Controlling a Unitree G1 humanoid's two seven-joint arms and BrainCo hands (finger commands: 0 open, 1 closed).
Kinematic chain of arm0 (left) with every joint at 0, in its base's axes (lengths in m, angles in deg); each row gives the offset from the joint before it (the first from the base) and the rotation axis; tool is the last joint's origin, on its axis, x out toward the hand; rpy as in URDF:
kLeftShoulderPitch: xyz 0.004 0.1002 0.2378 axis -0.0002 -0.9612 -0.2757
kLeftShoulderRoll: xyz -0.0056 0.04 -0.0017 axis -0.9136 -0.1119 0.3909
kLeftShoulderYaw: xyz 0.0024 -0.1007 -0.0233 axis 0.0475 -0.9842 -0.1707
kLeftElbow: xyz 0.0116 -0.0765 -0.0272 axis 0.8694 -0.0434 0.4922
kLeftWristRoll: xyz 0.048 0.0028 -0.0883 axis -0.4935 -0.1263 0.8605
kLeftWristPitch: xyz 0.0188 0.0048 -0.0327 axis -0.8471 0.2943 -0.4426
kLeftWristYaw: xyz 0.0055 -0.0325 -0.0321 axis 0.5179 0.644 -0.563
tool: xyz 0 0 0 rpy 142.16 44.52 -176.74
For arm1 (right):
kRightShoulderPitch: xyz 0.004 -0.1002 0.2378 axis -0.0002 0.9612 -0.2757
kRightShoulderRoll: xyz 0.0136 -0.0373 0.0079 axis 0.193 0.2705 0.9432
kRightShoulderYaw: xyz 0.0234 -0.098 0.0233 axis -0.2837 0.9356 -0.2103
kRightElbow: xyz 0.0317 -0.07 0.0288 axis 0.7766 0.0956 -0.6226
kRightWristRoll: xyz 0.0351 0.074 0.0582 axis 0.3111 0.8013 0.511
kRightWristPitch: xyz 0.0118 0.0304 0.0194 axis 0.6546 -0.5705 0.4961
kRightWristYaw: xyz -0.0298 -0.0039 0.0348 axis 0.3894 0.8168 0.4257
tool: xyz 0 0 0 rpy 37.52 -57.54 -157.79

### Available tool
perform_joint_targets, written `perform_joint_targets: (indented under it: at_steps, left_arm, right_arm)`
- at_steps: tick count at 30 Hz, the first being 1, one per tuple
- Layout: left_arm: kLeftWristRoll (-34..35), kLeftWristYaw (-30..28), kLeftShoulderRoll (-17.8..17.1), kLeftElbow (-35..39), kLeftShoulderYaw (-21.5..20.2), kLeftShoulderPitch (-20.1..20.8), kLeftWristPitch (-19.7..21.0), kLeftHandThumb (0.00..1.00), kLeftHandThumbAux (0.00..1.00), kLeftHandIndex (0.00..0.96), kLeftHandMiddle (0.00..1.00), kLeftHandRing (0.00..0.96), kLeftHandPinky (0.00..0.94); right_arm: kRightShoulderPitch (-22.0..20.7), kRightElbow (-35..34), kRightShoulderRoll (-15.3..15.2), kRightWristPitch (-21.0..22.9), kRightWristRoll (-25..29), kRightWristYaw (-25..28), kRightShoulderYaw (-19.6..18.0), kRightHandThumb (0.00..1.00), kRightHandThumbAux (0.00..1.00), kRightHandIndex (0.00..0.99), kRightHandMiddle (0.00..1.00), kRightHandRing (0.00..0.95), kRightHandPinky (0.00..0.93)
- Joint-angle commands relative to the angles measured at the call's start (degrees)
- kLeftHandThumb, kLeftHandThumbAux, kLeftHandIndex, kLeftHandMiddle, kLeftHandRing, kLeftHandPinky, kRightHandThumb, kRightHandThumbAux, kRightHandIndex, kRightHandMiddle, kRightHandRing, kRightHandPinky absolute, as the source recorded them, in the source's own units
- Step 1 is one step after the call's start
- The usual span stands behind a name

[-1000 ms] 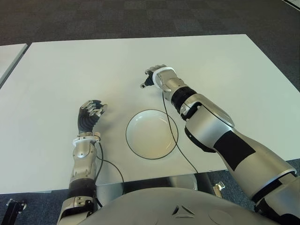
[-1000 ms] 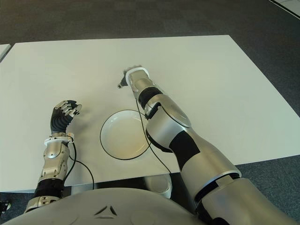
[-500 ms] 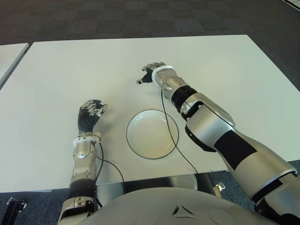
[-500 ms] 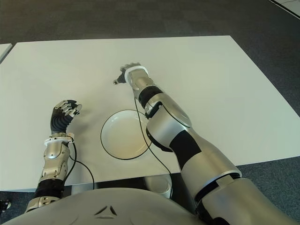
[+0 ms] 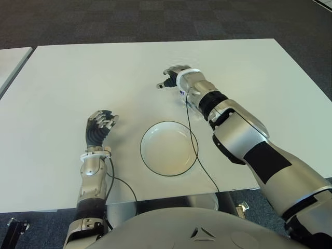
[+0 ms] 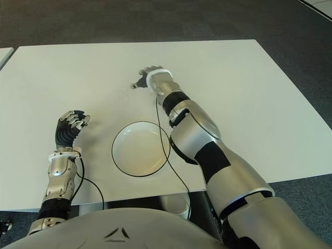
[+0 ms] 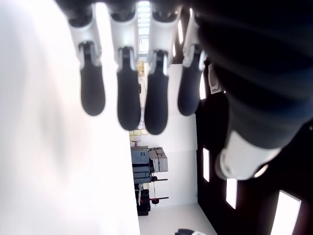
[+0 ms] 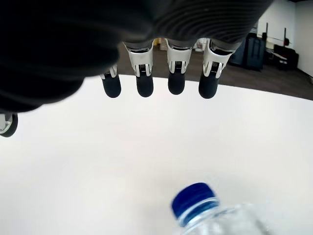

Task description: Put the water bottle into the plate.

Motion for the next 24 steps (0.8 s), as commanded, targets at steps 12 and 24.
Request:
perform_joint_targets:
  at_steps: [12, 24]
  left_arm:
    - [-1.13, -0.33, -0.9, -0.54, -0.05, -0.39, 0.09, 0.706, 0.713, 0.43, 0.517, 0.51, 0.505]
    - [0.23, -1.61, -1.0, -0.38, -0.21, -0.47, 0.24, 0.705, 0.712, 0.43, 0.511, 0.502, 0.499]
  right_arm:
    - [-1.3, 0.39, -2.92, 4.6, -1.0, -3.28, 0.21, 0.494, 0.142, 0.0, 0.0, 0.0, 0.0]
    - [-0.63, 0.24, -3.09, 10.02, 0.12, -4.45, -0.84, 0.496, 0.13, 0.0, 0.0, 0.0, 0.0]
